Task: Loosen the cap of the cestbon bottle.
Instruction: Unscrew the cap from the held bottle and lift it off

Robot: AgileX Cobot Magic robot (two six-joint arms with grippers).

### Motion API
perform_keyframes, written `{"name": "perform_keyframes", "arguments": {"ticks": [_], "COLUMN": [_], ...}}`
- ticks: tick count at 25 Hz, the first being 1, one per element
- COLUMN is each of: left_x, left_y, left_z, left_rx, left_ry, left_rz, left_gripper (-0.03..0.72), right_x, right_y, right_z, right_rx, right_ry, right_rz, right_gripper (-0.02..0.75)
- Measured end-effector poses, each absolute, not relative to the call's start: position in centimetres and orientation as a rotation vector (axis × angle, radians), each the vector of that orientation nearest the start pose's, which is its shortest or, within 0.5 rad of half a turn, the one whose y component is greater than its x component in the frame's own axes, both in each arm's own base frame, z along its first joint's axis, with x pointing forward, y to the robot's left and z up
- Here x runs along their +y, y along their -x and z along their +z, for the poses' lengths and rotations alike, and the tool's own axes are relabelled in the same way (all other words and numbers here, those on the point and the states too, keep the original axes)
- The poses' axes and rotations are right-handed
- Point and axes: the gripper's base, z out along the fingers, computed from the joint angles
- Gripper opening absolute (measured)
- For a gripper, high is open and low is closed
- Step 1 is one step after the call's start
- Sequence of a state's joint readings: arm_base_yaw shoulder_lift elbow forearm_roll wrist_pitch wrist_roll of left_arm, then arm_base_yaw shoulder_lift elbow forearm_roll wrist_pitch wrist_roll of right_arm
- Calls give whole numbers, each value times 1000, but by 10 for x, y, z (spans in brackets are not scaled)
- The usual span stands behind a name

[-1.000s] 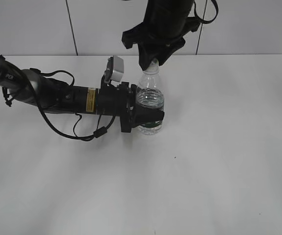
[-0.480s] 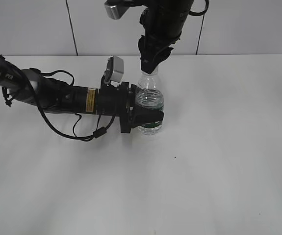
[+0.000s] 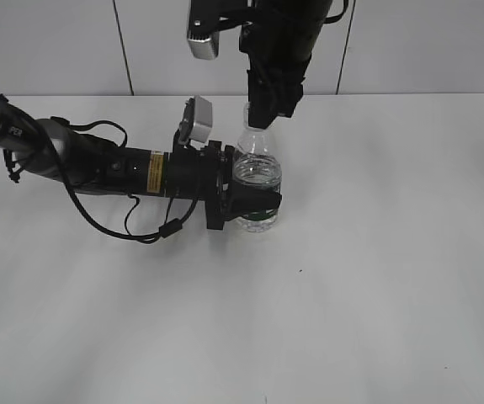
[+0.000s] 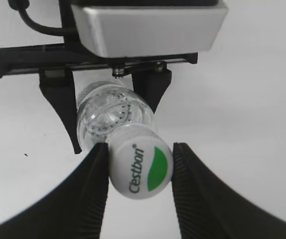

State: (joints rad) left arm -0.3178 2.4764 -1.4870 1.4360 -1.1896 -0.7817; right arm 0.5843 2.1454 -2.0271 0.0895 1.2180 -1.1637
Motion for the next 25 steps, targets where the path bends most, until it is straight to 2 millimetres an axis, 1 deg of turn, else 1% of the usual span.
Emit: {"name": "perform_keyframes", "arguments": {"ticks": [5,19,23,25], "left_x": [-220,-219,-218,-219], "left_y": [-400,-400,-399,-399], "left_z": [64,64,64,64], "left_rx": [1461,1455,1453,1453], "left_ry": [-1289,-1297,-1300,-1299], "left_rz": [-1149,-1152,-1154,-1157], "left_gripper": [406,406,406,406], "right_x": [264,267,267,267], "right_y": [-384,-383,-383,-383], "right_z": [267,267,267,266], "right_rx": [1750,1740,1740,1741], "right_ry": [2195,2186,2185,2184], "right_rz": [-21,36,40,47], "right_gripper": [297,297,321,348]}}
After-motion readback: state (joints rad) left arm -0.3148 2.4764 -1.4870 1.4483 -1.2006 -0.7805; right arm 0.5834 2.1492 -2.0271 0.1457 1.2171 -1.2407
